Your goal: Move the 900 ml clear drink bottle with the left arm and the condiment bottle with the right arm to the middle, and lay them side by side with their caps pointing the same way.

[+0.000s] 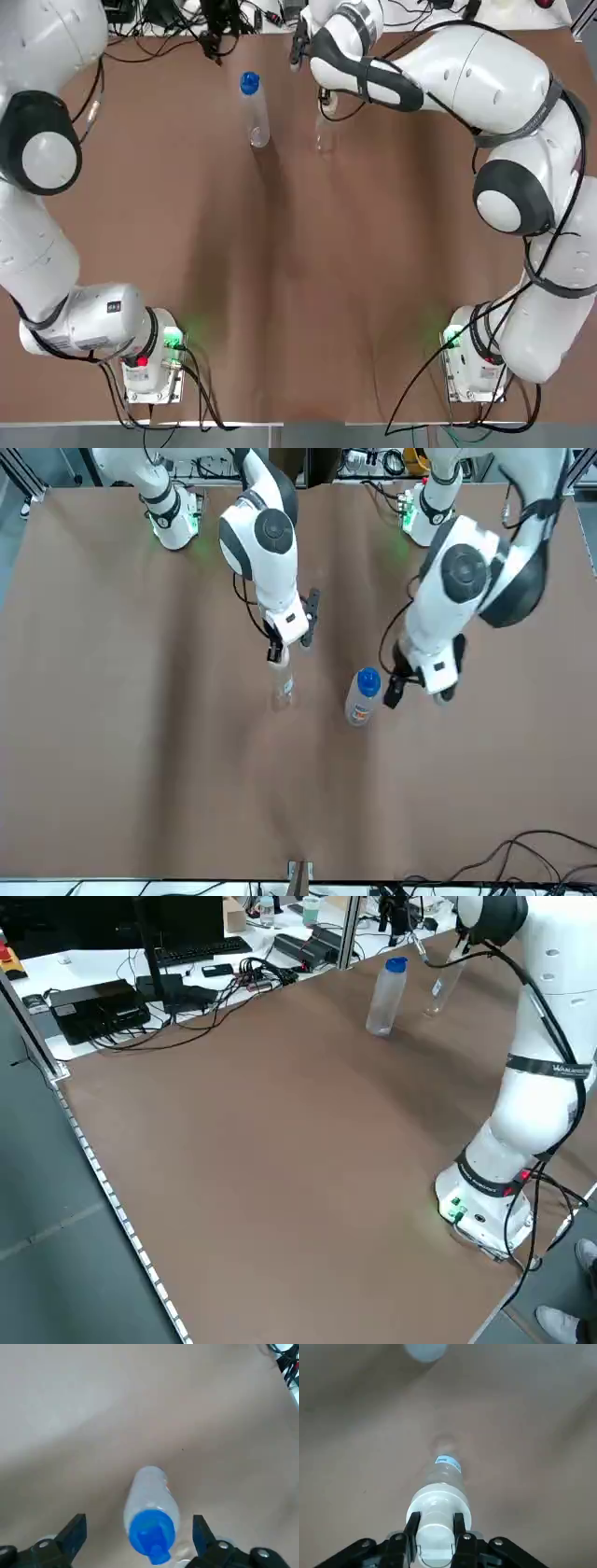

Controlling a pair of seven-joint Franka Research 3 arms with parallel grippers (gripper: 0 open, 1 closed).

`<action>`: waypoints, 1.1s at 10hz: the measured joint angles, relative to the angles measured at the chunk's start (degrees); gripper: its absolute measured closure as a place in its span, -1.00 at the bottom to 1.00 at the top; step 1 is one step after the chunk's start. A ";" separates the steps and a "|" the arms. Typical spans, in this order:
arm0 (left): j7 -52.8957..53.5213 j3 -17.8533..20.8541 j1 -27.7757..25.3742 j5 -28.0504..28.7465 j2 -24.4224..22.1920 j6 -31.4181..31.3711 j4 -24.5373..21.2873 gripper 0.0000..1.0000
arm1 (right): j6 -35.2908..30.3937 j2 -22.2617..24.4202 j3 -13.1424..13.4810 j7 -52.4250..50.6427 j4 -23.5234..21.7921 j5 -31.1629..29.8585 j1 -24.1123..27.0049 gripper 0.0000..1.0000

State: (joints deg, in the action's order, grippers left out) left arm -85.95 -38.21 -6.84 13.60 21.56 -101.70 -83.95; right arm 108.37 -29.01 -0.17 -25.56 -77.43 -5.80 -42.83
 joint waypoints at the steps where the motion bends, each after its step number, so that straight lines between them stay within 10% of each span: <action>1: 8.90 0.01 -0.83 0.00 -1.05 4.00 0.62 -1.00 | 0.00 0.00 0.22 5.20 0.45 -0.02 0.26 0.33; 11: 55.66 1.22 -9.25 0.06 -3.58 8.56 3.37 -1.00 | -9.20 -10.45 0.09 32.82 14.94 0.03 0.33 0.33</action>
State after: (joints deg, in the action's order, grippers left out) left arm -30.29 -36.98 -16.09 13.66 17.98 -93.14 -80.58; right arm 99.17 -39.45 -0.08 7.27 -62.49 -5.77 -42.49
